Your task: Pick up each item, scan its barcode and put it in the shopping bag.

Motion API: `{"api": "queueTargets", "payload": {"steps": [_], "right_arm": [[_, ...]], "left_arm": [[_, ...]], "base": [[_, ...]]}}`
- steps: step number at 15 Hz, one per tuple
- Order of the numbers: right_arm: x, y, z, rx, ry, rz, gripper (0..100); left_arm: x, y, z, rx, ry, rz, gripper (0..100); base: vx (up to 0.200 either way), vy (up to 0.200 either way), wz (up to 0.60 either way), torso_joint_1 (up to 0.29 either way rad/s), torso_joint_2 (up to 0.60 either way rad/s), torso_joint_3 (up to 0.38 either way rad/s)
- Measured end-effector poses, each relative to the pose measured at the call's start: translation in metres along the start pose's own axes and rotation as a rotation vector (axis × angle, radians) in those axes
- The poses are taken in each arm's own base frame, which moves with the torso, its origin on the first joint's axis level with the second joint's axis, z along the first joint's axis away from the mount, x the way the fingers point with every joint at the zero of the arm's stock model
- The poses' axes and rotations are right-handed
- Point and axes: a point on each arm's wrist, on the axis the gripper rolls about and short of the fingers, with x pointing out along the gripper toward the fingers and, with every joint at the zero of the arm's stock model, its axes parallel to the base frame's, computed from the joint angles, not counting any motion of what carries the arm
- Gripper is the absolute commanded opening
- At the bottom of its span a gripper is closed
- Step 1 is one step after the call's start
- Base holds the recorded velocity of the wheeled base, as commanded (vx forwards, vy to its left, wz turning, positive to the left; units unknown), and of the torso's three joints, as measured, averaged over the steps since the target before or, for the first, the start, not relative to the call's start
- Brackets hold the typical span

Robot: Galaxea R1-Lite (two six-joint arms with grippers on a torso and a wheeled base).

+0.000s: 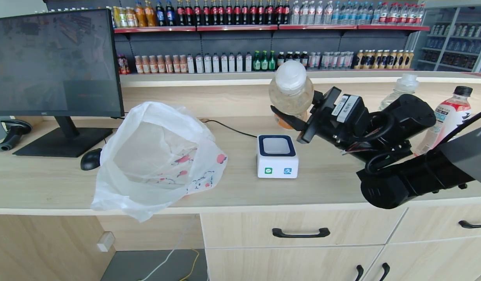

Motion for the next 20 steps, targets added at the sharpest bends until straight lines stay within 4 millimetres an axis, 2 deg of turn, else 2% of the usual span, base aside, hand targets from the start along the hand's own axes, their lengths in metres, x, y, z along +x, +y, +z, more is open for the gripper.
{"api": "queueTargets", "payload": {"steps": [9,13,20], "right_arm": [[-0.001,0.001,0.001,-0.252,-0.059,0.067,0],[-0.008,0.011,-0.002,-0.358,-0.093,0.141,0],[-0.013,0.026,-0.014,-0.382,-0.117,0.206,0]], "left_arm": [[0.000,0.000,0.000,-0.001,0.000,0.000,100],[0.000,0.000,0.000,-0.001,0.000,0.000,100],[0.000,0.000,0.000,-0.001,0.000,0.000,100]], "base": [[0.000,0.000,0.00,0.000,0.00,0.000],[0.000,0.000,0.00,0.000,0.00,0.000],[0.000,0.000,0.00,0.000,0.00,0.000]]}}
